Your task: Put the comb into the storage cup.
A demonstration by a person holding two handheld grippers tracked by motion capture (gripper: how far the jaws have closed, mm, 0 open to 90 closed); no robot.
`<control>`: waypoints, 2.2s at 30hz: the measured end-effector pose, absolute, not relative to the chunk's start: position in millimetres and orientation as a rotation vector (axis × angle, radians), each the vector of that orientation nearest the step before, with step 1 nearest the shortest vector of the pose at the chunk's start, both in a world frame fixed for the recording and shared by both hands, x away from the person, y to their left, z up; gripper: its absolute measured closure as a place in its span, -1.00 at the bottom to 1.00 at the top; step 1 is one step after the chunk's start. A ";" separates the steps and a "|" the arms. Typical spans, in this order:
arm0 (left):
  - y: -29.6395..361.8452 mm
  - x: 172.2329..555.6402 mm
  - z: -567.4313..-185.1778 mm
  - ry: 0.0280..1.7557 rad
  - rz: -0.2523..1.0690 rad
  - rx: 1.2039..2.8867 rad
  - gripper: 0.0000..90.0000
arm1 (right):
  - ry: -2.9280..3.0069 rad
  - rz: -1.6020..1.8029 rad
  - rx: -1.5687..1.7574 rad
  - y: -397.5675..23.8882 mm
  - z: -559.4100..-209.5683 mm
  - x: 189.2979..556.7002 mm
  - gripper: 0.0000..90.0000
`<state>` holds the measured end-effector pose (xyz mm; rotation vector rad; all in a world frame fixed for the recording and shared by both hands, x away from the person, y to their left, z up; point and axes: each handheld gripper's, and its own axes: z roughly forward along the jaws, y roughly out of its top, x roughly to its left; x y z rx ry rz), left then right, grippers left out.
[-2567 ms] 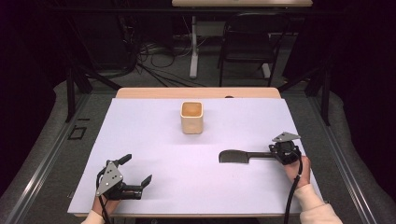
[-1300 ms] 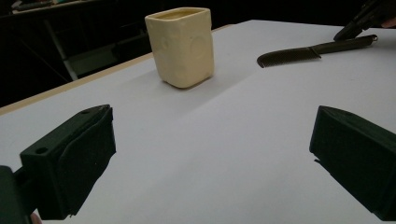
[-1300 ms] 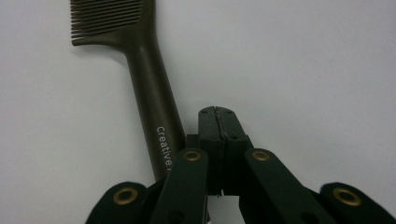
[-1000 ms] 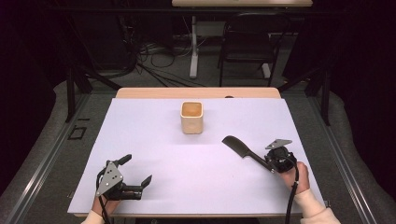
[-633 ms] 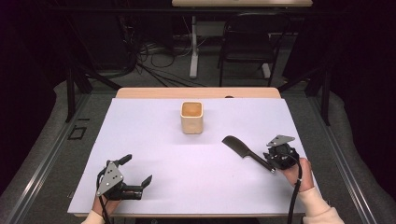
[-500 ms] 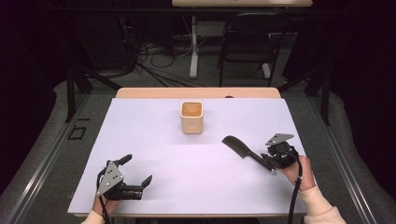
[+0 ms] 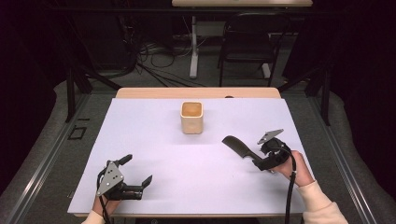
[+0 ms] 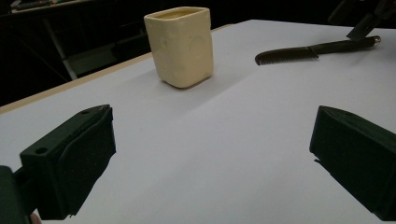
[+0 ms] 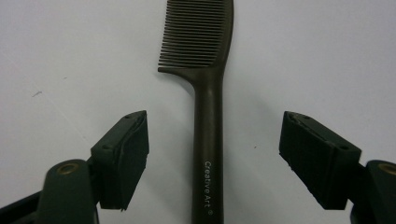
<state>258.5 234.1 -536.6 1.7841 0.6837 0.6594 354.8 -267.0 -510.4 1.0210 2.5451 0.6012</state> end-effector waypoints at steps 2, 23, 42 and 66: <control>234.0 258.5 -536.6 0.684 0.660 1.784 -0.99 | 2.562 0.586 1.009 -264.3 -510.9 356.5 -0.49; 233.8 258.6 -537.0 0.685 0.655 1.787 -0.99 | 2.658 0.499 1.012 -250.1 -519.3 370.3 -0.80; 233.6 258.8 -537.2 0.684 0.650 1.788 -0.99 | 2.722 0.281 0.973 -227.7 -517.0 389.8 0.21; 233.4 259.2 -537.3 0.685 0.643 1.790 -0.99 | 2.764 0.202 1.031 -224.4 -525.9 404.2 0.58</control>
